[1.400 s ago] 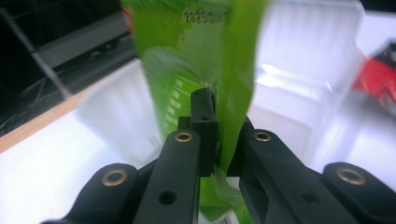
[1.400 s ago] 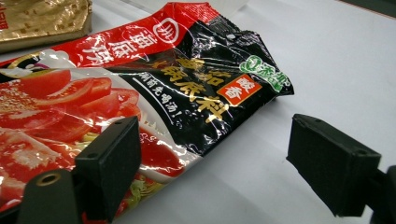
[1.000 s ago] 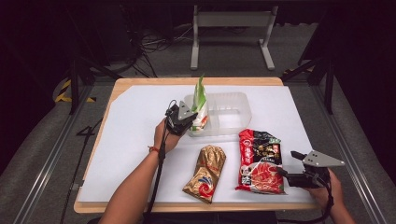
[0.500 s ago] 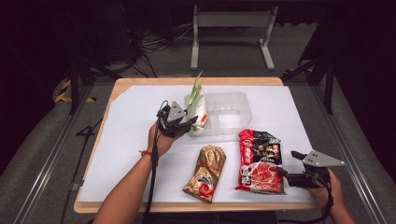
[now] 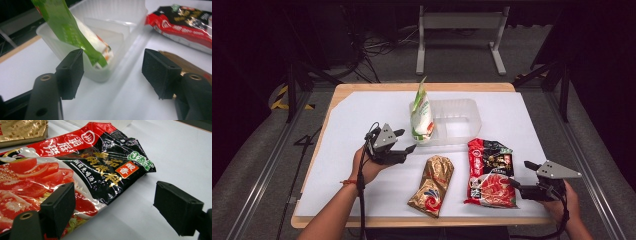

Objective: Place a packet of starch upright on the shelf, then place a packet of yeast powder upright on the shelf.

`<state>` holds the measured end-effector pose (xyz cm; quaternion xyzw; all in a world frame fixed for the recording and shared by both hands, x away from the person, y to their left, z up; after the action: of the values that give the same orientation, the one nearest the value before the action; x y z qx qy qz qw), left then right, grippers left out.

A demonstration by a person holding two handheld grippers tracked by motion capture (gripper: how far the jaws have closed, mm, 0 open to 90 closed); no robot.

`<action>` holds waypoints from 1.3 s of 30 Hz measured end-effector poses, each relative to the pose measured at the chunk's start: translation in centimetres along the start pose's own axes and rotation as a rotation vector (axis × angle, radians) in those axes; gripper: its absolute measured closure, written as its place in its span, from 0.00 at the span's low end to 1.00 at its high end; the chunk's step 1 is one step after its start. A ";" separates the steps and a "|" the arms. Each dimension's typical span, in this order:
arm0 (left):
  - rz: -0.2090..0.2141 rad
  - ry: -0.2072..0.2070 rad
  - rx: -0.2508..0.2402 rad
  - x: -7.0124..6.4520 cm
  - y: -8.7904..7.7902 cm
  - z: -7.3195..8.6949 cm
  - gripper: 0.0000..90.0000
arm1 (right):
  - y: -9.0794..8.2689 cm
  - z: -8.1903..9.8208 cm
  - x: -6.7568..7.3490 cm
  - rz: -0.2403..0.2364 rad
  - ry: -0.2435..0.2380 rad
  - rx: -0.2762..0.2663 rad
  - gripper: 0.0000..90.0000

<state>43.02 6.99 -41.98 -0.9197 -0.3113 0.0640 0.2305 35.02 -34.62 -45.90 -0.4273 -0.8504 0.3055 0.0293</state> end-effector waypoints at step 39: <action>0.297 -0.167 0.280 -3.8 8.2 2.6 0.18 | -0.1 0.1 0.6 -0.024 0.003 0.004 0.22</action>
<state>43.79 -0.02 -48.21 -0.9061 -0.1786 0.2156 0.3173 34.57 -34.30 -46.09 -0.4175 -0.8547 0.3064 0.0352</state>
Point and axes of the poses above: each handheld gripper's, and its own axes: y roughly forward along the jaws, z roughly out of its underside, x roughly to its left, the point moved 6 cm from there along y, roughly forward along the jaws, and after that the axes turned 6 degrees about -y, right-handed, at the moved point
